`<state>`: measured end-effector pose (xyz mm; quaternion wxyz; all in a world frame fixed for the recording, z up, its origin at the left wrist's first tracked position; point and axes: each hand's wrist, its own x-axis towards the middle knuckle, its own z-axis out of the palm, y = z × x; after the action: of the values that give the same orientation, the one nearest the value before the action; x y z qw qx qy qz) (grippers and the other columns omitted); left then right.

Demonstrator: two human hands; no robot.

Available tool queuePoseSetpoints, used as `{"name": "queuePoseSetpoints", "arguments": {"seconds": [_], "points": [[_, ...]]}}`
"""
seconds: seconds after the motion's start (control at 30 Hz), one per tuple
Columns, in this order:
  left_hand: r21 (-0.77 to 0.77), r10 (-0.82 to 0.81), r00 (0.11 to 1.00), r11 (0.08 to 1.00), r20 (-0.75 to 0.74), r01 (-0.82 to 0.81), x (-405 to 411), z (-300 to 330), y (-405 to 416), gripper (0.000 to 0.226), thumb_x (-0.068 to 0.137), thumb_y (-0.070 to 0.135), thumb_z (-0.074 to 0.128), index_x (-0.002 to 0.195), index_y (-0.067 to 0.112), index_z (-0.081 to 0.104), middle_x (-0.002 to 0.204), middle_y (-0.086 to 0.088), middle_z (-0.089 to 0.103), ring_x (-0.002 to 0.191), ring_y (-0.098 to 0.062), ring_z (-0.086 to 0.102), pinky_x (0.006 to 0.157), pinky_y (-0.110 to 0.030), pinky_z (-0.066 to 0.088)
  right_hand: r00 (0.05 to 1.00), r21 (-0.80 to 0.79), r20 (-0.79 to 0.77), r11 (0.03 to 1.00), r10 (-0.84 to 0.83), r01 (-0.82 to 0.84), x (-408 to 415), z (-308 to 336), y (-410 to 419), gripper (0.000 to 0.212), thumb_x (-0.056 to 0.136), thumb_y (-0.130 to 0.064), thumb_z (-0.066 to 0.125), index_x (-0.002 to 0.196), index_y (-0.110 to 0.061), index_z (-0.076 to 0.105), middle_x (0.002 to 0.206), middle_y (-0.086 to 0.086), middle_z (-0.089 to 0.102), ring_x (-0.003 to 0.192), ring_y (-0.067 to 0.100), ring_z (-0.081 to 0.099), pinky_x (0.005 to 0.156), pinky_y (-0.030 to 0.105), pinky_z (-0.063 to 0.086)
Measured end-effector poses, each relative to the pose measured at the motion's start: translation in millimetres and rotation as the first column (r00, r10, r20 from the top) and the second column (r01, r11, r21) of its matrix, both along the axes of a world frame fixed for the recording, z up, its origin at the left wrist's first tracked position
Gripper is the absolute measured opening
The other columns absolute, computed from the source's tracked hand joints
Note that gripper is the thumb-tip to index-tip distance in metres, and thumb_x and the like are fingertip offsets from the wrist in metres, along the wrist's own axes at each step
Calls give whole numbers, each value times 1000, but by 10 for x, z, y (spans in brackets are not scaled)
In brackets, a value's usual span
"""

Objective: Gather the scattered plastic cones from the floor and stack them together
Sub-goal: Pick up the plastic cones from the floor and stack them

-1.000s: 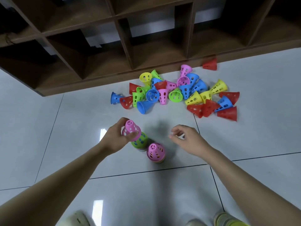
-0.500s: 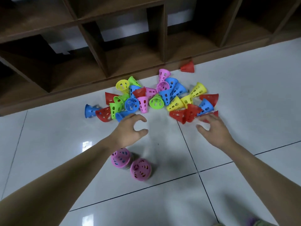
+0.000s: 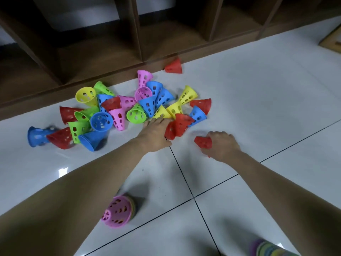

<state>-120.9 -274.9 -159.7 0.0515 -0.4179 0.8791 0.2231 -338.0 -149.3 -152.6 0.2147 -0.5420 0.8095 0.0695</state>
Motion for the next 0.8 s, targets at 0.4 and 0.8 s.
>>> {"name": "queuePoseSetpoints", "arguments": {"seconds": [0.4,0.8], "points": [[14,78,996,997,-42,-77,316,-266,436,59,86,56,67,133,24,51,118,3,65,115,-21,58,101,-36,32,782,-34,565,939,-264,341,178,-13,313,23,82,-41,75,84,-20,64,79,-4,59,67,13,57,56,20,41],[148,473,827,881,-304,-449,2012,1409,624,40,83,42,74,119,30,61,82,30,69,75,9,64,63,-3,42,569,5,783,916,-253,401,1206,375,249,30,83,-47,72,86,-17,69,78,-4,66,72,12,59,66,27,42]]}}
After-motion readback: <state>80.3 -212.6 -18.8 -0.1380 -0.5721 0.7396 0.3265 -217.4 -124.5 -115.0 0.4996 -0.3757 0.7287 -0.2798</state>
